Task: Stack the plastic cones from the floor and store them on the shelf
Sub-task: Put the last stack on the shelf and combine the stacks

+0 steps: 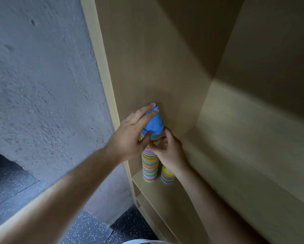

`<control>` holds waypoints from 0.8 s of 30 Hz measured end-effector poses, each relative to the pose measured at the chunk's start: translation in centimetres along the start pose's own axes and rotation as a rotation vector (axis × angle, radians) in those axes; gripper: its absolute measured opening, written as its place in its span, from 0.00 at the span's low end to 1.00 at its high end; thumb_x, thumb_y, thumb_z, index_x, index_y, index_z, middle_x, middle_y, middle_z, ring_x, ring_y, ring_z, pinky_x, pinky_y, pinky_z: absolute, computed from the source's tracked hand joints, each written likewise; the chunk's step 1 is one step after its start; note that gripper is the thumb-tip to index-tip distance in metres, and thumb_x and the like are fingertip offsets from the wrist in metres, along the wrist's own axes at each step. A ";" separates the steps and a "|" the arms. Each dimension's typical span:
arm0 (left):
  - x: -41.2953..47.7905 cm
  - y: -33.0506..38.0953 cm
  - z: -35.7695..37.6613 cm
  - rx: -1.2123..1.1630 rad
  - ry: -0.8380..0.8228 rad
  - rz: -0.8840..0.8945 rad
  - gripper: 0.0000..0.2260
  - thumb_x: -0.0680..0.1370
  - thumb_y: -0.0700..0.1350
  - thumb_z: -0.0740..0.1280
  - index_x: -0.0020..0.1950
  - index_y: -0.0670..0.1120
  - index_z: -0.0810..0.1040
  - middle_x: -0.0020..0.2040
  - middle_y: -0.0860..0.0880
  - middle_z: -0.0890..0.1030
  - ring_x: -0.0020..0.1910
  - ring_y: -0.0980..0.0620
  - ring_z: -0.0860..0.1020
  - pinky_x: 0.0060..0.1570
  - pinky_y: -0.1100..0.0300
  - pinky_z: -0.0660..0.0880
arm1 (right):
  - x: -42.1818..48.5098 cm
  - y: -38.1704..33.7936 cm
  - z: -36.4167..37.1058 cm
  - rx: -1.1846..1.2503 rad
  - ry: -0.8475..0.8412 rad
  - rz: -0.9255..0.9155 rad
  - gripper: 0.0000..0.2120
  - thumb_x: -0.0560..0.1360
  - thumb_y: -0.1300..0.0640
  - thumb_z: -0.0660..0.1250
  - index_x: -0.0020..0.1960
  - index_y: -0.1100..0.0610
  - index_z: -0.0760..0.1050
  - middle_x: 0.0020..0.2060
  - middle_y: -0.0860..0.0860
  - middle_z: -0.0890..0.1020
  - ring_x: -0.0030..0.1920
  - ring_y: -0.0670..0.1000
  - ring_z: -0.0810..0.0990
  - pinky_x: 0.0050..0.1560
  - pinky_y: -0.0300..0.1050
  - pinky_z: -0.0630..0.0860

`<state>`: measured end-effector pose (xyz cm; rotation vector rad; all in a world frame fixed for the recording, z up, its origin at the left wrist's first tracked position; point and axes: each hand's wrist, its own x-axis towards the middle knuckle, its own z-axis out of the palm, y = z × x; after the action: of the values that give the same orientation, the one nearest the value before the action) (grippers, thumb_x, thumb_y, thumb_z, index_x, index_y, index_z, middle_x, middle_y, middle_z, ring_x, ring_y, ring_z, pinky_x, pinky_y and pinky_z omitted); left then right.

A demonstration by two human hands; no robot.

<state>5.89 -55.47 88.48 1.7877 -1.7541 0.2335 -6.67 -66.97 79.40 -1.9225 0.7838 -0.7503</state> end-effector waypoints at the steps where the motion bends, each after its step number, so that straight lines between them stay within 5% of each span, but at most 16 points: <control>1: 0.0 0.2 0.0 0.030 0.006 -0.010 0.30 0.75 0.38 0.69 0.78 0.44 0.69 0.79 0.47 0.67 0.74 0.44 0.70 0.68 0.46 0.71 | -0.2 0.3 -0.2 -0.016 -0.001 0.015 0.38 0.60 0.28 0.74 0.66 0.38 0.68 0.44 0.42 0.83 0.49 0.47 0.83 0.52 0.51 0.79; 4: -0.2 1.1 0.3 0.172 0.065 -0.012 0.29 0.75 0.42 0.66 0.77 0.44 0.70 0.79 0.48 0.68 0.77 0.44 0.67 0.69 0.46 0.66 | -1.7 1.7 -0.8 -0.051 0.031 0.078 0.50 0.56 0.25 0.73 0.73 0.40 0.64 0.55 0.42 0.76 0.60 0.49 0.75 0.62 0.50 0.74; 8: -2.3 2.8 3.0 0.180 0.088 0.110 0.24 0.75 0.42 0.65 0.72 0.41 0.76 0.75 0.45 0.74 0.75 0.44 0.69 0.72 0.50 0.62 | -4.7 5.3 -2.2 -0.049 0.078 0.063 0.47 0.58 0.34 0.77 0.73 0.46 0.66 0.60 0.45 0.75 0.58 0.47 0.75 0.60 0.53 0.76; 11: -4.7 3.3 7.2 0.119 -0.086 0.166 0.22 0.75 0.43 0.67 0.68 0.39 0.78 0.70 0.42 0.77 0.70 0.40 0.74 0.70 0.48 0.68 | -6.6 8.7 -3.2 -0.124 0.062 0.146 0.50 0.56 0.35 0.76 0.73 0.51 0.67 0.60 0.47 0.75 0.56 0.49 0.76 0.60 0.54 0.75; 15: -7.1 3.5 13.2 0.087 -0.370 0.020 0.27 0.71 0.44 0.67 0.70 0.37 0.76 0.69 0.39 0.77 0.64 0.37 0.78 0.66 0.48 0.72 | -8.2 12.2 -3.4 -0.233 -0.029 0.245 0.53 0.55 0.33 0.74 0.74 0.56 0.67 0.62 0.52 0.75 0.61 0.56 0.76 0.63 0.57 0.74; 19: -7.2 3.3 17.0 0.077 -0.633 -0.165 0.36 0.77 0.44 0.66 0.82 0.40 0.57 0.83 0.41 0.56 0.81 0.41 0.57 0.80 0.49 0.55 | -8.6 14.5 -2.7 -0.306 -0.132 0.302 0.49 0.62 0.47 0.82 0.76 0.58 0.64 0.68 0.58 0.73 0.68 0.59 0.72 0.69 0.54 0.69; 24: -6.6 2.7 19.8 0.151 -0.759 -0.220 0.40 0.78 0.44 0.63 0.84 0.43 0.44 0.84 0.45 0.42 0.84 0.47 0.45 0.80 0.53 0.41 | -8.1 16.9 -1.7 -0.299 -0.180 0.385 0.49 0.62 0.48 0.83 0.76 0.57 0.63 0.69 0.59 0.73 0.70 0.58 0.70 0.70 0.51 0.68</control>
<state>-3.10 -60.32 70.06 2.3545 -2.0295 -0.4795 -16.63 -68.27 63.48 -1.9796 1.1589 -0.2306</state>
